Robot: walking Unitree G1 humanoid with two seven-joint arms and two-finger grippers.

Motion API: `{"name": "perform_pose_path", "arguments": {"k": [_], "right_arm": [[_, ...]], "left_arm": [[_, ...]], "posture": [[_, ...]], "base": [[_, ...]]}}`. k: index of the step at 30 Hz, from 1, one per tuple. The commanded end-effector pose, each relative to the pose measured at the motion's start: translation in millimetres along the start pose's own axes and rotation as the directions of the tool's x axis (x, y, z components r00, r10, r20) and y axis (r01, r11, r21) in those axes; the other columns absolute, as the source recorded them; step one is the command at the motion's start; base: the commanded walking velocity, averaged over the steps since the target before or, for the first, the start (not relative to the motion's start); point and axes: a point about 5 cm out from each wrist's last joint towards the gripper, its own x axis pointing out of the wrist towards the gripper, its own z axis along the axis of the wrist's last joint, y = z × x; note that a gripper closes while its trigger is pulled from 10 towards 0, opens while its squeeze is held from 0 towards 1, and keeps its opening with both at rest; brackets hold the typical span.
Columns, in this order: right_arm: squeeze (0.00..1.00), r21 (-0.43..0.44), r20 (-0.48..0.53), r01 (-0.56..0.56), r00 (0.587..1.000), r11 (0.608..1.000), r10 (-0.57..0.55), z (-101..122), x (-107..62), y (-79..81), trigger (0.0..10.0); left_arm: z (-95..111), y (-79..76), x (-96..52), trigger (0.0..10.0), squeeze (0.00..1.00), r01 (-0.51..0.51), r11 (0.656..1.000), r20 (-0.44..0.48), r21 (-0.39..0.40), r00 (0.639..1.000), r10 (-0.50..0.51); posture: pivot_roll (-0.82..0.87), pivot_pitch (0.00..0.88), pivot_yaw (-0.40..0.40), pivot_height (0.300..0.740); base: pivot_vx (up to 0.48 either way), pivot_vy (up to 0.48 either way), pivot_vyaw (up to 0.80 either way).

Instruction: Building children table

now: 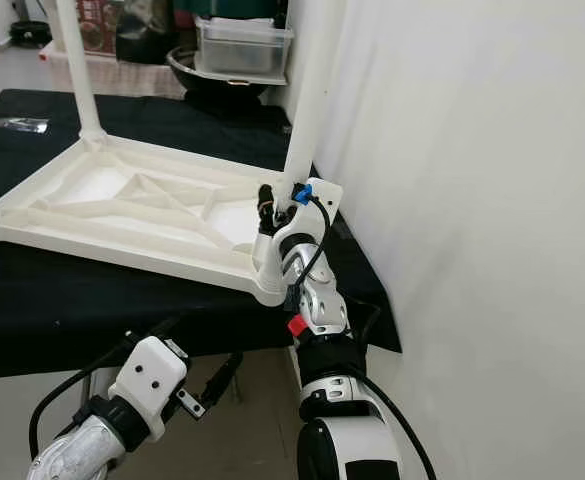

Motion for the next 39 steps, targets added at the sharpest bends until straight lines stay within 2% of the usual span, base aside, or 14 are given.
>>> {"name": "perform_pose_path", "arguments": {"k": [1, 2, 6, 8, 11, 14, 15, 16, 17, 21, 24, 27, 31, 39], "right_arm": [[0.0, 0.072, -0.007, -0.082, 0.997, 0.994, 0.083, -3.8, -1.1, 14.0, 10.0], [0.0, 0.127, -0.061, -0.383, 0.918, 0.915, 0.393, 12.6, -0.4, 12.6, 10.0], [0.0, 0.154, -0.092, -0.559, 0.813, 0.815, 0.575, 23.1, -3.9, 12.6, 10.0], [0.0, 0.117, -0.162, -0.757, 0.624, 0.642, 0.765, 23.0, -15.9, 18.2, 10.0], [0.0, 0.102, -0.248, -0.866, 0.454, 0.49, 0.856, 17.1, -25.8, 20.0, 10.0], [0.0, 0.047, -0.338, -0.908, 0.377, 0.416, 0.862, 7.9, -24.9, 24.1, 10.0], [0.0, -0.003, -0.367, -0.911, 0.384, 0.412, 0.847, 4.4, -20.9, 27.9, 6.0], [0.0, -0.003, -0.367, -0.911, 0.384, 0.412, 0.847, 4.4, -20.9, 27.9, 6.0], [0.0, -0.037, -0.372, -0.895, 0.425, 0.444, 0.825, 1.9, -15.4, 31.7, 0.0], [0.0, -0.08, -0.357, -0.844, 0.521, 0.531, 0.775, 0.2, -5.3, 37.7, 0.0], [0.0, -0.148, -0.301, -0.677, 0.726, 0.721, 0.619, 1.7, 6.6, 28.3, 0.0], [0.0, -0.153, -0.299, -0.652, 0.747, 0.742, 0.594, 2.2, 7.7, 25.0, 0.0], [0.0, -0.25, -0.166, -0.151, 0.98, 0.956, 0.111, 11.6, 16.1, -11.3, 0.0], [0.0, -0.209, -0.041, 0.39, 0.913, 0.897, -0.407, -3.7, -7.6, -34.5, 0.0]], "left_arm": [[-3.3, -2.6, 0.8, 10.0, 0.0, 0.005, 1.0, -0.01, -0.007, 1.0, -0.005], [2.7, 0.3, 4.6, 10.0, 0.0, -0.004, 1.0, 0.015, -0.023, 1.0, 0.005], [8.1, 3.1, 7.8, 10.0, 0.0, -0.014, 0.999, 0.034, -0.029, 0.999, 0.015], [9.7, 4.0, 8.0, 10.0, 0.0, -0.023, 0.998, 0.04, -0.067, 0.999, 0.026], [12.7, 5.6, 8.5, 10.0, 0.0, -0.038, 0.992, 0.051, -0.116, 0.998, 0.044], [12.6, 7.0, 8.5, 10.0, 0.0, -0.037, 0.995, 0.05, -0.093, 0.998, 0.042], [11.4, 6.8, 7.5, 10.0, 0.0, -0.032, 0.997, 0.045, -0.073, 0.998, 0.035], [11.4, 6.8, 7.5, 10.0, 0.0, -0.032, 0.997, 0.045, -0.073, 0.998, 0.035], [9.9, 6.1, 6.4, 10.0, 0.0, -0.027, 0.998, 0.038, -0.062, 0.999, 0.029], [8.8, 5.2, 5.2, 10.0, 0.0, -0.024, 0.998, 0.033, -0.064, 0.999, 0.026], [8.9, 6.6, 6.1, 10.0, 0.0, -0.033, 0.997, 0.032, -0.073, 0.999, 0.035], [8.7, 7.5, 6.6, 10.0, 0.0, -0.035, 0.997, 0.03, -0.074, 0.999, 0.037], [7.9, 15.8, 6.6, 10.0, 0.0, -0.061, 0.995, 0.021, -0.078, 0.998, 0.062], [2.5, 14.1, 2.7, 10.0, 0.0, -0.051, 0.996, -0.002, -0.077, 0.999, 0.051]], "posture": [[0.14, 0.0, -0.152, 0.74], [0.12, 0.0, -0.145, 0.74], [0.12, 0.0, -0.145, 0.74], [0.12, 0.0, -0.143, 0.74], [0.13, 0.0, -0.145, 0.74], [0.14, 0.0, -0.147, 0.74], [0.14, 0.003, -0.147, 0.74], [0.14, 0.003, -0.147, 0.74], [0.14, 0.002, -0.147, 0.74], [0.14, 0.002, -0.148, 0.74], [0.14, 0.004, -0.144, 0.74], [0.14, 0.01, -0.144, 0.74], [0.12, 0.043, -0.133, 0.74], [0.12, 0.04, -0.127, 0.74]], "base": [[0.0, 0.0, 0.0], [0.0, 0.0, 0.0], [0.0, 0.0, 0.0], [0.0, 0.0, 0.0], [0.0, 0.0, 0.0], [0.0, 0.0, 0.0], [0.0, 0.0, 0.0], [0.0, 0.0, 0.0], [0.0, 0.0, 0.0], [0.0, 0.0, 0.0], [0.0, 0.0, 0.0], [0.0, 0.0, 0.0], [0.0, 0.0, 0.0], [0.0, 0.0, 0.0]]}}
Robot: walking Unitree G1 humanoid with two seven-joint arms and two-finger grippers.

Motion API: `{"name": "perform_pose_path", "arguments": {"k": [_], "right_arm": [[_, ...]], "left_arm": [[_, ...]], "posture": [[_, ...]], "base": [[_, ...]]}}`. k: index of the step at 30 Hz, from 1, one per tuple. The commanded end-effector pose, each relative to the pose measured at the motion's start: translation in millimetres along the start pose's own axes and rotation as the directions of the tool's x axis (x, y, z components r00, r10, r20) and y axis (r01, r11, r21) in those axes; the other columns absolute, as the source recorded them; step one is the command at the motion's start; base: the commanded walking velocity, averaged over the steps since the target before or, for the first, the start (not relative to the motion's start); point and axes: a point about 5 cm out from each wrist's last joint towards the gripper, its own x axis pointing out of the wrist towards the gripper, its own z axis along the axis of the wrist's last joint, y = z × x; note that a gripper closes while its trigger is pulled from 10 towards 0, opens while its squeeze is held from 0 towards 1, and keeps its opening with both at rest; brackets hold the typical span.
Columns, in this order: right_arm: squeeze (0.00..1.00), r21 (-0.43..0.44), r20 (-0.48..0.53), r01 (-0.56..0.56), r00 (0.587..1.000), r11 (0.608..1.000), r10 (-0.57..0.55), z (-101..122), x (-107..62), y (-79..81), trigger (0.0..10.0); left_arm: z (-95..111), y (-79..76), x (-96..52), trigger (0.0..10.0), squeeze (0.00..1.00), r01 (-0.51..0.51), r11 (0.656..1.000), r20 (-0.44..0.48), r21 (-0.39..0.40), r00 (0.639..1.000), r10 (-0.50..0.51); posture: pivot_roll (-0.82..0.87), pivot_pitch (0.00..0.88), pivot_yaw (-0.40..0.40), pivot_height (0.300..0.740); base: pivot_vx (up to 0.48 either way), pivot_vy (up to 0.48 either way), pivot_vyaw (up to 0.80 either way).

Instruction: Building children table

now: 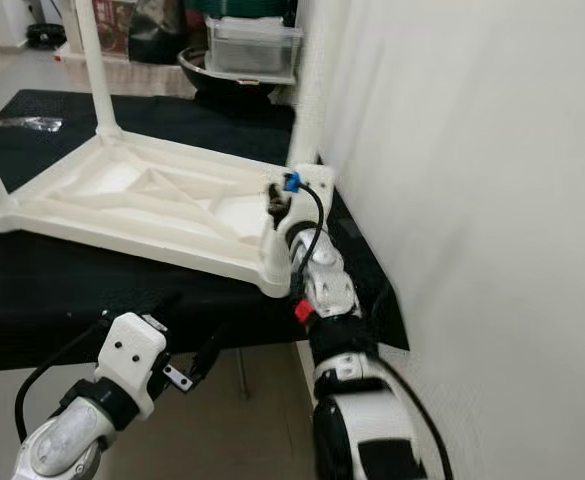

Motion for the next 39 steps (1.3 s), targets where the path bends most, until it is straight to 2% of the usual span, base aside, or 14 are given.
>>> {"name": "perform_pose_path", "arguments": {"k": [1, 4, 5, 6, 13, 14, 20, 24, 28, 34, 35, 37, 38, 39], "right_arm": [[0.0, 0.052, -0.099, 0.162, 0.983, 0.985, -0.157, -20.2, -7.1, -14.9, 0.0], [0.0, 0.123, -0.106, 0.162, 0.983, 0.979, -0.149, -24.0, -13.7, 5.0, 2.0], [0.0, 0.166, -0.098, 0.101, 0.992, 0.981, -0.086, -22.7, -14.5, 18.7, 10.0], [1.0, 0.24, -0.068, -0.066, 0.994, 0.969, 0.085, -17.7, -14.9, 41.9, 10.0], [0.89, 0.228, 0.015, -0.106, 0.994, 0.968, 0.105, -2.1, -10.0, 40.0, 10.0], [0.0, 0.254, 0.037, -0.162, 0.987, 0.953, 0.158, 2.6, -7.2, 36.9, 10.0], [0.0, 0.208, 0.168, -0.465, 0.883, 0.86, 0.437, 14.1, -4.9, 20.4, 10.0], [0.0, 0.189, 0.101, -0.742, 0.666, 0.643, 0.739, 13.8, -14.8, 15.2, 10.0], [0.0, 0.114, -0.03, -0.944, 0.308, 0.309, 0.951, 9.6, -37.0, 20.1, 10.0], [0.0, 0.058, -0.113, -0.988, 0.137, 0.144, 0.984, 2.5, -42.3, 31.0, 10.0], [0.0, 0.061, -0.126, -0.986, 0.149, 0.158, 0.981, 2.0, -38.0, 34.2, 5.8], [0.0, 0.061, -0.126, -0.986, 0.149, 0.158, 0.981, 2.0, -38.0, 34.2, 5.8], [0.0, 0.041, -0.137, -0.979, 0.194, 0.201, 0.971, 0.3, -33.6, 36.5, 0.0], [0.0, 0.017, -0.134, -0.96, 0.274, 0.279, 0.952, 0.0, -27.3, 39.0, 0.0]], "left_arm": [[-1.5, -2.8, -0.2, 10.0, 0.0, 0.018, 1.0, -0.011, -0.005, 1.0, -0.018], [-1.1, -3.3, 0.8, 10.0, 0.0, 0.023, 1.0, -0.01, 0.005, 1.0, -0.023], [-1.1, -2.7, 1.2, 10.0, 0.0, 0.024, 1.0, -0.01, 0.013, 1.0, -0.024], [-1.7, -1.6, 1.3, 10.0, 0.0, 0.021, 1.0, -0.013, 0.013, 1.0, -0.021], [0.2, -1.5, 2.9, 10.0, 0.0, 0.018, 1.0, -0.003, -0.007, 1.0, -0.018], [-0.2, -3.0, 3.1, 10.0, 0.0, 0.027, 1.0, -0.003, 0.002, 1.0, -0.027], [-7.0, -7.4, -0.3, 10.0, 0.0, 0.06, 0.998, -0.025, 0.019, 0.998, -0.059], [-6.7, -7.2, 1.0, 10.0, 0.0, 0.059, 0.998, -0.025, 0.02, 0.998, -0.058], [-6.5, -10.6, 1.6, 10.0, 0.0, 0.075, 0.997, -0.02, 0.035, 0.997, -0.075], [-7.7, -11.8, 0.2, 10.0, 0.0, 0.078, 0.996, -0.019, 0.046, 0.997, -0.077], [-8.1, -11.4, -0.2, 10.0, 0.0, 0.076, 0.996, -0.019, 0.048, 0.997, -0.075], [-8.1, -11.4, -0.2, 10.0, 0.0, 0.076, 0.996, -0.019, 0.048, 0.997, -0.075], [-8.1, -11.6, -0.3, 10.0, 0.0, 0.075, 0.996, -0.018, 0.048, 0.997, -0.074], [-8.0, -12.0, -0.5, 10.0, 0.0, 0.075, 0.996, -0.017, 0.05, 0.997, -0.074]], "posture": [[0.12, 0.04, -0.127, 0.74], [0.12, 0.042, -0.122, 0.74], [0.12, 0.04, -0.125, 0.74], [0.12, 0.039, -0.125, 0.74], [0.11, 0.03, -0.118, 0.74], [0.11, 0.027, -0.122, 0.74], [0.09, 0.03, -0.105, 0.74], [0.1, 0.025, -0.116, 0.74], [0.12, 0.0, -0.122, 0.74], [0.14, 0.0, -0.14, 0.74], [0.14, 0.0, -0.14, 0.74], [0.14, 0.0, -0.14, 0.74], [0.14, 0.0, -0.145, 0.74], [0.15, 0.0, -0.147, 0.74]], "base": [[0.0, 0.0, 0.0], [0.0, 0.0, 0.0], [0.0, 0.0, 0.0], [0.0, 0.0, 0.0], [0.0, 0.0, 0.0], [0.0, 0.0, 0.0], [0.0, 0.0, 0.0], [0.0, 0.0, 0.0], [0.0, 0.0, 0.0], [0.0, 0.0, 0.0], [0.0, 0.0, 0.0], [0.0, 0.0, 0.0], [0.0, 0.0, 0.0], [0.0, 0.0, 0.0]]}}
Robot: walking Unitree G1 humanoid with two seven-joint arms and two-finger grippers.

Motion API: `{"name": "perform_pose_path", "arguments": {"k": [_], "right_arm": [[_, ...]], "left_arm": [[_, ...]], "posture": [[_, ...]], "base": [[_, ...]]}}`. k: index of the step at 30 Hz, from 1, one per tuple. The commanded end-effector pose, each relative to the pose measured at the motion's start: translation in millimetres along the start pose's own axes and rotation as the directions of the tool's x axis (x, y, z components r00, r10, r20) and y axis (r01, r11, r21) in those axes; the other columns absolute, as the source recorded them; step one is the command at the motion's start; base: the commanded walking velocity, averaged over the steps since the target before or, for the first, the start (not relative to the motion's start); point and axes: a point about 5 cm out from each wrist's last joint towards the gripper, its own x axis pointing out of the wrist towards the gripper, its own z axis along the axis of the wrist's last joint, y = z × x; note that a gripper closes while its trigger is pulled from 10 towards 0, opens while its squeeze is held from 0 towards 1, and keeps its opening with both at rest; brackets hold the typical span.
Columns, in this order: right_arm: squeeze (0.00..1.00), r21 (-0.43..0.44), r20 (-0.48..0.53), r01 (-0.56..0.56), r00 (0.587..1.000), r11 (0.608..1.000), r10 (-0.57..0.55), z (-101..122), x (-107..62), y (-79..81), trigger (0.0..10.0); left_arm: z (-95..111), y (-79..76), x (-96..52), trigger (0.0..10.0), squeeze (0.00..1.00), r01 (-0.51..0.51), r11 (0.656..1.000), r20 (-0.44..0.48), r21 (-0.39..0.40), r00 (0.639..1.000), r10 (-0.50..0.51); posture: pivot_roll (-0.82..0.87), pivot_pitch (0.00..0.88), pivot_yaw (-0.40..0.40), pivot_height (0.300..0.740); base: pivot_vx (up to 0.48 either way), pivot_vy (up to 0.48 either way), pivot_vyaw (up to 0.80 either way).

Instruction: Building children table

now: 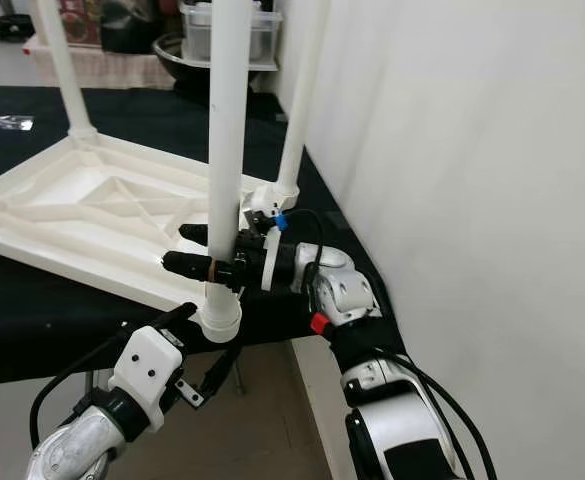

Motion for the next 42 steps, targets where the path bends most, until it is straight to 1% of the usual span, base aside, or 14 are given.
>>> {"name": "perform_pose_path", "arguments": {"k": [1, 9, 13, 15, 20, 22, 23, 25, 26, 29, 30, 37, 40, 42], "right_arm": [[0.0, -0.028, -0.009, 0.065, 0.998, 0.997, -0.066, 0.7, 4.7, -4.8, 0.0], [0.0, -0.001, 0.054, 0.553, 0.832, 0.833, -0.552, 5.0, -1.4, -35.0, 0.0], [0.0, 0.057, 0.059, 0.772, 0.63, 0.633, -0.774, 2.8, -14.4, -46.6, 0.0], [0.0, 0.172, 0.024, 0.936, 0.306, 0.306, -0.952, -14.2, -32.2, -47.2, 0.0], [0.0, 0.262, -0.057, 0.963, 0.086, 0.068, -0.995, -36.2, -33.5, -33.9, 0.0], [0.0, 0.28, -0.072, 0.958, 0.086, 0.063, -0.994, -40.3, -26.3, -29.2, 0.0], [0.0, 0.293, -0.079, 0.954, 0.098, 0.071, -0.992, -42.4, -18.8, -26.2, 3.3], [0.0, 0.293, -0.079, 0.954, 0.098, 0.071, -0.992, -42.4, -18.8, -26.2, 3.3], [1.0, 0.316, -0.06, 0.94, 0.157, 0.13, -0.986, -38.9, -7.9, -24.4, 10.0], [1.0, 0.365, 0.061, 0.891, 0.267, 0.271, -0.962, -17.6, 6.1, -24.4, 10.0], [0.0, 0.365, 0.12, 0.86, 0.337, 0.357, -0.934, -8.0, 7.5, -25.8, 10.0], [0.0, 0.285, 0.253, 0.765, 0.521, 0.577, -0.815, 16.3, -5.3, -31.6, 10.0], [0.0, 0.221, 0.256, 0.453, 0.828, 0.864, -0.499, 24.7, -13.8, -26.7, 10.0], [0.0, 0.187, 0.238, 0.363, 0.885, 0.913, -0.4, 25.4, -15.5, -22.4, 10.0]], "left_arm": [[-1.7, -2.4, 0.2, 10.0, 0.0, 0.011, 1.0, -0.003, 0.008, 1.0, -0.011], [-1.7, -4.0, -0.1, 10.0, 0.0, 0.008, 1.0, -0.002, 0.01, 1.0, -0.007], [-2.2, -3.9, -0.3, 10.0, 0.0, 0.006, 1.0, -0.002, 0.009, 1.0, -0.006], [-3.5, -5.3, -0.6, 10.0, 0.0, 0.012, 1.0, -0.005, 0.008, 1.0, -0.012], [-3.0, -6.9, 0.0, 10.0, 0.0, 0.02, 1.0, -0.004, 0.008, 1.0, -0.02], [-2.7, -7.2, 0.2, 10.0, 0.0, 0.022, 1.0, -0.003, 0.009, 1.0, -0.022], [-2.6, -7.4, 0.4, 10.0, 0.0, 0.023, 1.0, -0.002, 0.01, 1.0, -0.023], [-2.6, -7.4, 0.4, 10.0, 0.0, 0.023, 1.0, -0.002, 0.01, 1.0, -0.023], [-2.6, -7.1, 0.5, 10.0, 0.0, 0.023, 1.0, -0.002, 0.013, 1.0, -0.023], [-3.0, -6.4, 0.4, 10.0, 0.0, 0.02, 1.0, -0.004, 0.012, 1.0, -0.02], [-3.0, -6.6, 0.5, 10.0, 0.0, 0.02, 1.0, -0.003, 0.012, 1.0, -0.02], [-3.3, -7.2, 0.8, 10.0, 0.0, 0.021, 1.0, -0.003, 0.012, 1.0, -0.021], [-3.3, -6.9, 1.2, 10.0, 0.0, 0.021, 1.0, -0.002, 0.014, 1.0, -0.021], [-3.2, -6.9, 1.3, 10.0, 0.0, 0.021, 1.0, -0.001, 0.013, 1.0, -0.021]], "posture": [[0.15, 0.0, -0.147, 0.74], [0.14, 0.0, -0.147, 0.74], [0.13, 0.0, -0.142, 0.74], [0.12, 0.0, -0.138, 0.74], [0.13, 0.0, -0.138, 0.74], [0.13, 0.0, -0.141, 0.74], [0.13, 0.0, -0.141, 0.74], [0.13, 0.0, -0.141, 0.74], [0.13, 0.0, -0.142, 0.74], [0.13, 0.0, -0.142, 0.74], [0.13, 0.0, -0.14, 0.74], [0.13, 0.0, -0.142, 0.74], [0.12, 0.0, -0.143, 0.74], [0.13, 0.0, -0.142, 0.74]], "base": [[0.0, 0.0, 0.0], [0.0, 0.0, 0.0], [0.0, 0.0, 0.0], [0.0, 0.0, 0.0], [0.0, 0.0, 0.0], [0.0, 0.0, 0.0], [0.0, 0.0, 0.0], [0.0, 0.0, 0.0], [0.0, 0.0, 0.0], [0.0, 0.0, 0.0], [0.0, 0.0, 0.0], [0.0, 0.0, 0.0], [0.0, 0.0, 0.0], [0.0, 0.0, 0.0]]}}
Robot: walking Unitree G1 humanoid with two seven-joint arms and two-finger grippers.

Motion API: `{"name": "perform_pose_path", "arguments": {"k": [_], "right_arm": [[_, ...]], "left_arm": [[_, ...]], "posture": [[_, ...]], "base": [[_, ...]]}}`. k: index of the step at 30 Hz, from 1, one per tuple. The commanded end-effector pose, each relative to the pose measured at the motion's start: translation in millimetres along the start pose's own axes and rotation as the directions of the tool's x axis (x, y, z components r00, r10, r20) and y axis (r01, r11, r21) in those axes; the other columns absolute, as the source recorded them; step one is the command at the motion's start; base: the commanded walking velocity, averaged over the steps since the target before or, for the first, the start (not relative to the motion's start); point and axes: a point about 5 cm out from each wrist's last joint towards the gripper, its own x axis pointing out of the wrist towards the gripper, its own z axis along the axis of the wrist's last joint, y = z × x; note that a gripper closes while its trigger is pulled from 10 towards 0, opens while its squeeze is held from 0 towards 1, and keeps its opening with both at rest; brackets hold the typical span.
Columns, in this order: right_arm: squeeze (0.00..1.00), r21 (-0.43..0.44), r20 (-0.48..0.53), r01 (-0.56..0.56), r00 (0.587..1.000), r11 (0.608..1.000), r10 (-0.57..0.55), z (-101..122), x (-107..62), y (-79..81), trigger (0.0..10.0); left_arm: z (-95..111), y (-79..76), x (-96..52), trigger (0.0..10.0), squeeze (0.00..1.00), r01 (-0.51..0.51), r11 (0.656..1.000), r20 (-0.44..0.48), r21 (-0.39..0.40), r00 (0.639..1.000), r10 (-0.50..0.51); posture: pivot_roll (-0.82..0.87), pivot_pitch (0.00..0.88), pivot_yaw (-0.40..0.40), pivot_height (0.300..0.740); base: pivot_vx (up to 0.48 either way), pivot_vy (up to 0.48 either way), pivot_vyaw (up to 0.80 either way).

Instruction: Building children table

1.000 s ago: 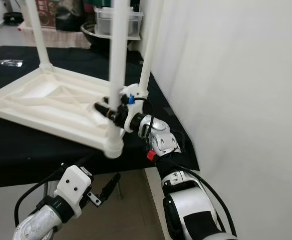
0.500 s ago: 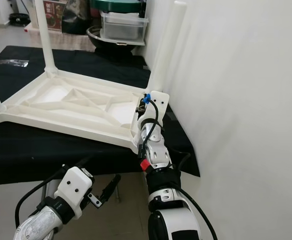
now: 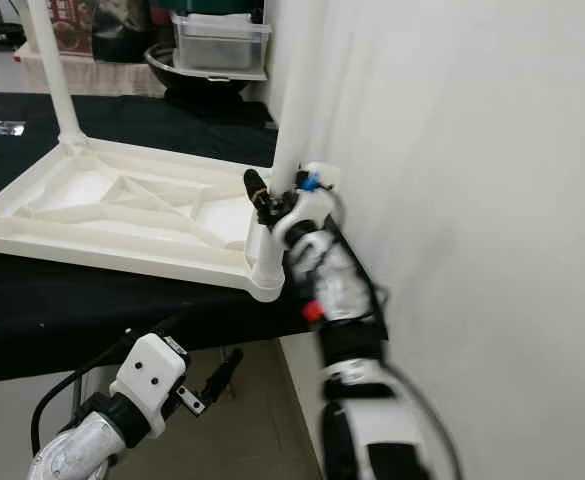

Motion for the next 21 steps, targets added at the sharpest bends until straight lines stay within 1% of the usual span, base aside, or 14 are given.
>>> {"name": "perform_pose_path", "arguments": {"k": [1, 3, 5, 6, 8, 9, 10, 13, 14, 15, 16, 19, 20, 21], "right_arm": [[0.0, 0.026, -0.058, -0.238, 0.969, 0.971, 0.24, -2.6, 6.5, 21.3, 10.0], [0.0, 0.025, -0.068, -0.265, 0.962, 0.964, 0.266, -2.6, 5.6, 21.8, 10.0], [0.0, 0.029, -0.125, -0.395, 0.91, 0.918, 0.396, -6.1, 1.5, 26.4, 10.0], [0.0, 0.029, -0.125, -0.395, 0.91, 0.918, 0.396, -6.1, 1.5, 26.4, 10.0], [0.0, 0.04, -0.165, -0.489, 0.857, 0.872, 0.488, -11.4, -1.3, 31.4, 10.0], [0.0, 0.04, -0.165, -0.489, 0.857, 0.872, 0.488, -11.4, -1.3, 31.4, 10.0], [0.0, 0.056, -0.18, -0.531, 0.827, 0.845, 0.532, -16.5, 0.5, 36.2, 10.0], [0.0, 0.069, -0.187, -0.556, 0.809, 0.829, 0.558, -20.0, 2.0, 40.3, 10.0], [0.0, 0.073, -0.196, -0.571, 0.796, 0.817, 0.573, -23.8, 4.6, 44.9, 4.1], [0.0, 0.073, -0.196, -0.571, 0.796, 0.817, 0.573, -23.8, 4.6, 44.9, 4.1], [0.0, 0.075, -0.203, -0.572, 0.793, 0.817, 0.574, -27.5, 8.1, 48.8, 0.0], [0.0, -0.034, -0.243, -0.423, 0.882, 0.905, 0.403, -38.2, 21.5, 45.2, 0.0], [0.0, -0.034, -0.243, -0.423, 0.882, 0.905, 0.403, -38.2, 21.5, 45.2, 0.0], [0.0, -0.071, -0.25, -0.341, 0.916, 0.938, 0.314, -40.4, 24.7, 39.9, 0.0]], "left_arm": [[-1.7, -2.6, 1.4, 10.0, 0.0, 0.01, 1.0, -0.003, -0.004, 1.0, -0.01], [-1.7, -2.6, 1.5, 10.0, 0.0, 0.01, 1.0, -0.003, -0.004, 1.0, -0.01], [-1.1, -3.3, 1.7, 10.0, 0.0, 0.014, 1.0, -0.001, -0.001, 1.0, -0.014], [-1.1, -3.3, 1.7, 10.0, 0.0, 0.014, 1.0, -0.001, -0.001, 1.0, -0.014], [-0.3, -2.9, 1.8, 10.0, 0.0, 0.012, 1.0, 0.002, 0.001, 1.0, -0.012], [-0.3, -2.9, 1.8, 10.0, 0.0, 0.012, 1.0, 0.002, 0.001, 1.0, -0.012], [0.3, -1.4, 1.7, 10.0, 0.0, 0.008, 1.0, 0.003, 0.002, 1.0, -0.008], [0.3, -0.9, 1.4, 10.0, 0.0, 0.006, 1.0, 0.003, 0.003, 1.0, -0.006], [0.1, -0.9, 1.0, 10.0, 0.0, 0.006, 1.0, 0.002, 0.003, 1.0, -0.006], [0.1, -0.9, 1.0, 10.0, 0.0, 0.006, 1.0, 0.002, 0.003, 1.0, -0.006], [0.0, -1.0, 0.7, 10.0, 0.0, 0.005, 1.0, 0.001, 0.003, 1.0, -0.005], [0.1, -2.2, 1.1, 10.0, 0.0, 0.007, 1.0, 0.001, 0.002, 1.0, -0.007], [0.1, -2.2, 1.1, 10.0, 0.0, 0.007, 1.0, 0.001, 0.002, 1.0, -0.007], [0.2, -2.4, 1.4, 10.0, 0.0, 0.008, 1.0, 0.002, 0.004, 1.0, -0.008]], "posture": [[0.13, 0.0, -0.142, 0.74], [0.13, 0.0, -0.142, 0.74], [0.14, 0.0, -0.147, 0.74], [0.14, 0.0, -0.147, 0.74], [0.15, 0.0, -0.152, 0.74], [0.15, 0.0, -0.152, 0.74], [0.15, 0.0, -0.151, 0.74], [0.15, 0.0, -0.152, 0.74], [0.15, 0.0, -0.152, 0.74], [0.15, 0.0, -0.152, 0.74], [0.15, 0.0, -0.152, 0.74], [0.15, 0.0, -0.151, 0.74], [0.15, 0.0, -0.151, 0.74], [0.14, 0.0, -0.154, 0.74]], "base": [[0.0, 0.0, 0.0], [0.0, 0.0, 0.0], [0.0, 0.0, 0.0], [0.0, 0.0, 0.0], [0.0, 0.0, 0.0], [0.0, 0.0, 0.0], [0.0, 0.0, 0.0], [0.0, 0.0, 0.0], [0.0, 0.0, 0.0], [0.0, 0.0, 0.0], [0.0, 0.0, 0.0], [0.0, 0.0, 0.0], [0.0, 0.0, 0.0], [0.0, 0.0, 0.0]]}}
